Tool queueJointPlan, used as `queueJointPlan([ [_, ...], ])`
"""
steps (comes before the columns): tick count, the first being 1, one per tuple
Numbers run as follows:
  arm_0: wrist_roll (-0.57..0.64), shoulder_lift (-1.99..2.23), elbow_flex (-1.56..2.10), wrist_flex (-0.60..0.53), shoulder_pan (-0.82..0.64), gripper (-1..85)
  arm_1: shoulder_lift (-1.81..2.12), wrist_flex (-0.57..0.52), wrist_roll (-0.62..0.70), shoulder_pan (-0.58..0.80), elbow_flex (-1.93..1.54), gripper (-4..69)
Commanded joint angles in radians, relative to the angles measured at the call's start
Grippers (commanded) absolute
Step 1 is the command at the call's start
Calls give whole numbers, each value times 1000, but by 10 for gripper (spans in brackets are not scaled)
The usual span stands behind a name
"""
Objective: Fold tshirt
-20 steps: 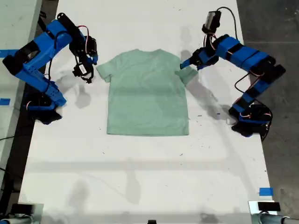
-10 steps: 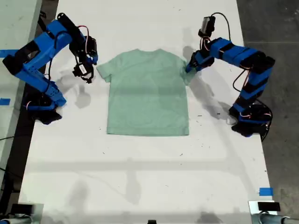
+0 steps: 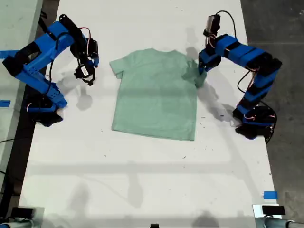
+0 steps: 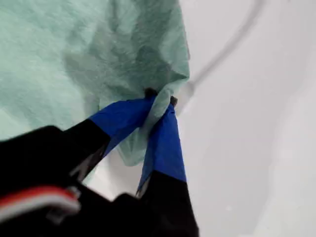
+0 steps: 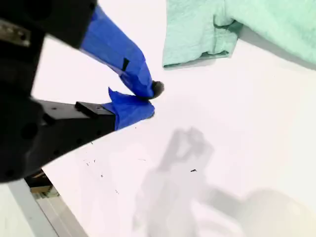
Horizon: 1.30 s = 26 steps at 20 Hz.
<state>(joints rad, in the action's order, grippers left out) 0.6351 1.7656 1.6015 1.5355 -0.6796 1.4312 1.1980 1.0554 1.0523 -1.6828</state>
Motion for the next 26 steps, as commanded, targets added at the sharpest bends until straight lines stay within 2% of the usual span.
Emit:
queueJointPlan([
  [1,3,38,-5,-9,-2,0,153,54,-61,-72,129,-12],
  [5,-5,38,-3,-14,6,0,152,40,-196,-233,253,-12],
  [10,-8,38,2,-25,11,0,8,-170,-359,-376,318,-12],
  [12,-8,38,9,-29,12,0,-83,-282,-402,-407,333,-12],
  [14,-8,38,12,-29,14,0,-222,-347,-419,-411,382,-14],
  [15,-8,38,12,-29,15,0,-308,-351,-416,-407,423,46],
  [16,-8,38,12,-29,17,0,-391,-322,-417,-400,480,229],
  [18,-8,44,12,-26,18,3,-463,-221,-430,-399,572,411],
  [19,-8,48,14,-25,17,3,-443,-176,-414,-408,592,436],
  [21,-6,54,18,-25,11,5,-353,-67,-407,-414,623,389],
  [23,-6,57,18,-25,12,5,-219,41,-383,-417,623,383],
  [26,-8,60,17,-25,23,54,-12,179,-350,-410,571,384],
])
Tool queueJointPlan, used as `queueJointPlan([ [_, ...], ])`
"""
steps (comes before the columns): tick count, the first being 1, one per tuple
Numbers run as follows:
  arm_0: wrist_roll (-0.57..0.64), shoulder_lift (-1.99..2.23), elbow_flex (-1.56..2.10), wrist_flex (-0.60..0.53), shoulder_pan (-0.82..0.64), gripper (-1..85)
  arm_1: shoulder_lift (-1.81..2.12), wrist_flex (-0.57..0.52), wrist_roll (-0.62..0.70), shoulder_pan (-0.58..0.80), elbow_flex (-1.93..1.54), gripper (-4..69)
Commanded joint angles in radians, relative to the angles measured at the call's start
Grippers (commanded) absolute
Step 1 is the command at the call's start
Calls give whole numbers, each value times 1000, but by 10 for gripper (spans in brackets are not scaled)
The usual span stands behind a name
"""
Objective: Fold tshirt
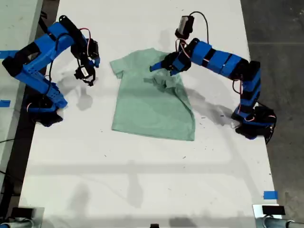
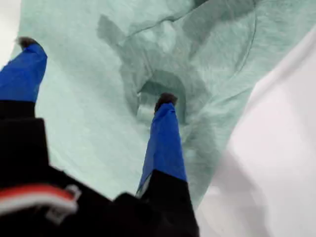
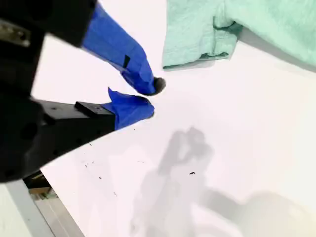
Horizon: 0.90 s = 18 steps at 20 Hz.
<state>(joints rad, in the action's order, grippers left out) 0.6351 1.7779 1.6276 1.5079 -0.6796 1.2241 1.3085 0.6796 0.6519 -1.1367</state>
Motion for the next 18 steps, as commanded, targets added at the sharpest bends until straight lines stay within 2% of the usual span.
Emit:
queueJointPlan([
  [1,-8,48,-9,3,28,64,264,106,34,-9,-15,383],
  [5,-9,49,-12,-3,37,104,571,124,12,-15,-305,368],
  [7,-6,49,-17,-12,40,167,690,118,-11,-34,-433,360],
  [11,72,5,-77,-25,43,292,828,104,-52,-74,-588,358],
  [18,218,-259,-318,-18,-2,358,911,77,-86,-101,-696,354],
])
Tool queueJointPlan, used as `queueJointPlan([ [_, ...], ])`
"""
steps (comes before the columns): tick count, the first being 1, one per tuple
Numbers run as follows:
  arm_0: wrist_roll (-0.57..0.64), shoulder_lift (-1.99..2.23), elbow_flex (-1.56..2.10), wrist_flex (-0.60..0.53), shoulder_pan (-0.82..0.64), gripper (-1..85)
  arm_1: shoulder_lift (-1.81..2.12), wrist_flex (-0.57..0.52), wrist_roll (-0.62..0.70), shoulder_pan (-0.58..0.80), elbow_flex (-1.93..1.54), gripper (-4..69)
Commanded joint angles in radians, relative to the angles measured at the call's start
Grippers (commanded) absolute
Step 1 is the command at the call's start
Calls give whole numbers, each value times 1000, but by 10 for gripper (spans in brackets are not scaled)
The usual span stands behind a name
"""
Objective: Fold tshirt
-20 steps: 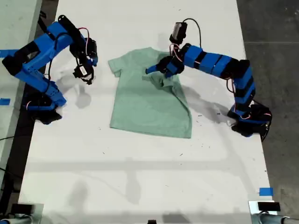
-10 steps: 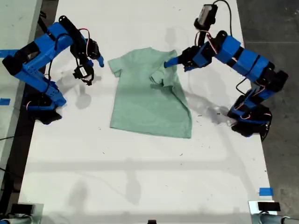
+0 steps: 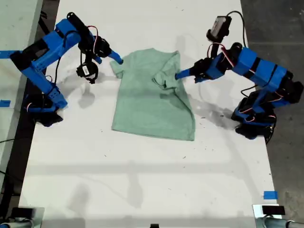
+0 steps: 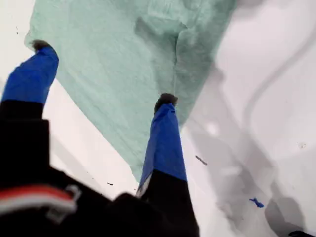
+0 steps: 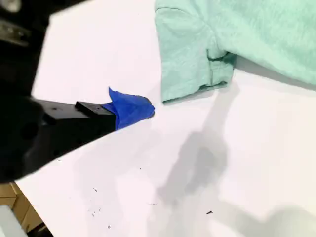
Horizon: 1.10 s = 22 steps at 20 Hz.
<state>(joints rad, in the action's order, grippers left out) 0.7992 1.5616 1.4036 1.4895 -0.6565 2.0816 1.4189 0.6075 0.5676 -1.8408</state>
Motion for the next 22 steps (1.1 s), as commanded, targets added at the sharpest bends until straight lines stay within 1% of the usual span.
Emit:
queueJointPlan([
  [1,75,-92,-126,2,-37,358,58,-34,-15,-18,2,354],
  [5,163,-261,-193,-46,-95,355,83,-34,-23,-31,-14,353],
  [9,213,-419,-281,-86,-130,353,104,-28,-29,-40,-23,351],
  [14,221,-635,-428,-100,-156,350,110,-26,-37,-52,-23,350],
  [18,215,-801,-566,-67,-166,329,114,-26,-44,-58,-31,350],
  [19,207,-828,-589,-60,-167,284,117,-26,-46,-60,-35,350],
  [21,193,-850,-597,-57,-172,100,121,-31,-49,-60,-46,349],
  [22,186,-851,-597,-57,-172,28,123,-35,-49,-60,-54,349],
])
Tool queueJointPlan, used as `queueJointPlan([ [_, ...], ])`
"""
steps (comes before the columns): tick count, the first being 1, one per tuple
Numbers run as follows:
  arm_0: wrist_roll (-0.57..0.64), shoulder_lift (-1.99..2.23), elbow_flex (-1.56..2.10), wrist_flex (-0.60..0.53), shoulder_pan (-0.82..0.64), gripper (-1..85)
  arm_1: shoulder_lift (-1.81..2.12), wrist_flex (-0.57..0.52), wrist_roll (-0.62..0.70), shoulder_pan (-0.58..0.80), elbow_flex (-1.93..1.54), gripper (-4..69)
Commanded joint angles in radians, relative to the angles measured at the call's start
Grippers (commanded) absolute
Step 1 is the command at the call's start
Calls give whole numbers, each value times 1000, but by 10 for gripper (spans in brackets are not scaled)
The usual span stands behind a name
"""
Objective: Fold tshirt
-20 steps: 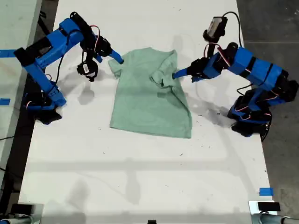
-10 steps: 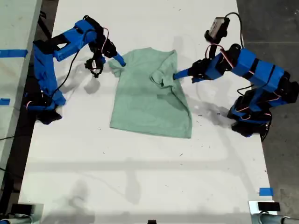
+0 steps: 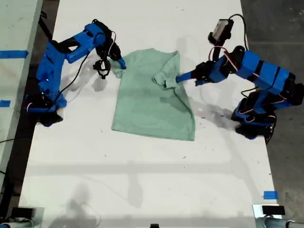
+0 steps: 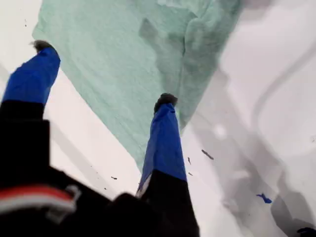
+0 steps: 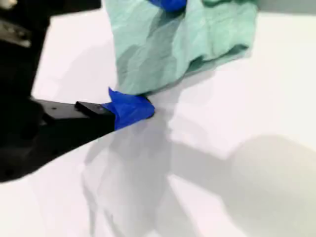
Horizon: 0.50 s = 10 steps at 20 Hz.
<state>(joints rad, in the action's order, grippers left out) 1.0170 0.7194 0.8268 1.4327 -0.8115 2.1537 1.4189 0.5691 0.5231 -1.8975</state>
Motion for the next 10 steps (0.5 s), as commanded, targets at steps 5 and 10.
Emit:
queueJointPlan([
  [5,-46,55,-23,44,0,0,52,-51,-17,-14,-14,348],
  [10,-81,276,-9,69,49,0,55,-63,-26,-18,-35,347],
])
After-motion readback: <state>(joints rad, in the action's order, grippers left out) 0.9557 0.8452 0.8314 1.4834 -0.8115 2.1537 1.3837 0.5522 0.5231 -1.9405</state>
